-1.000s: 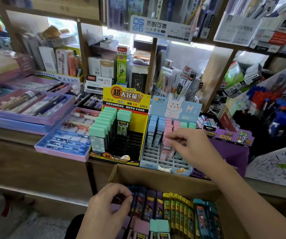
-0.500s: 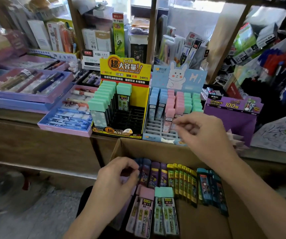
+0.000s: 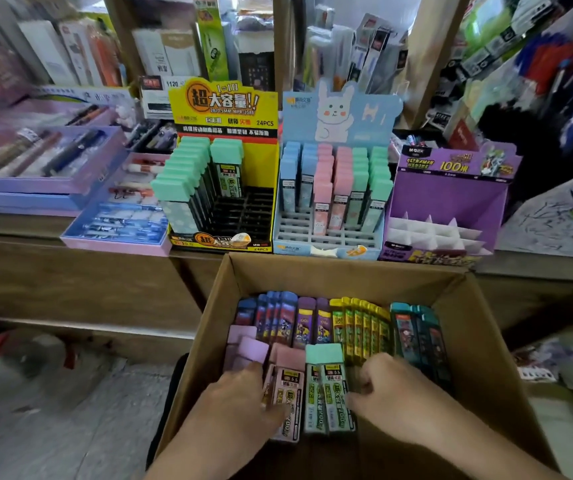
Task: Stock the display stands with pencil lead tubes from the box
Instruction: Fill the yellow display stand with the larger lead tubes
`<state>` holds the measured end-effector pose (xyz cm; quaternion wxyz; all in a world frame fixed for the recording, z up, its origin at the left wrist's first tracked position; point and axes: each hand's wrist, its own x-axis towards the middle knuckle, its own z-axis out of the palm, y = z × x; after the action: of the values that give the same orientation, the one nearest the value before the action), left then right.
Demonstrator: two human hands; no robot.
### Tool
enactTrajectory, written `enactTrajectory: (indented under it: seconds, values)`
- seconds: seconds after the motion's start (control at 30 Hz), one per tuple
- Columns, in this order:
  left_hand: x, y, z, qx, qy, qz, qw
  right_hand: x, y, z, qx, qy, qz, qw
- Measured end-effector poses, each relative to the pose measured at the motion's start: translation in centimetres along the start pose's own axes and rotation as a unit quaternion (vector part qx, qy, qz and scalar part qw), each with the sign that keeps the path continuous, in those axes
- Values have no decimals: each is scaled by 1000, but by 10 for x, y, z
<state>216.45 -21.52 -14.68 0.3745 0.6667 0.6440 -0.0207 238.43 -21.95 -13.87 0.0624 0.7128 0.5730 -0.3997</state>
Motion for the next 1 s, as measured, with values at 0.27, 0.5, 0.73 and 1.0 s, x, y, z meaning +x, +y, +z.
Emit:
enactTrajectory:
  seconds: [0.27,0.5,0.73,1.0]
  values:
    - [2,1,1,-34,-13,-30,999,10,0,28,226,-61,21,972]
    - [6,2,4,-48,-50,-33,997,18,-9,42,283,-25,35,958]
    - [10,-2,6,-53,-60,-36,996,21,-14,43,321,-53,74,943]
    - [7,1,1,-154,-113,-9,982,23,-15,38,427,-103,84,894]
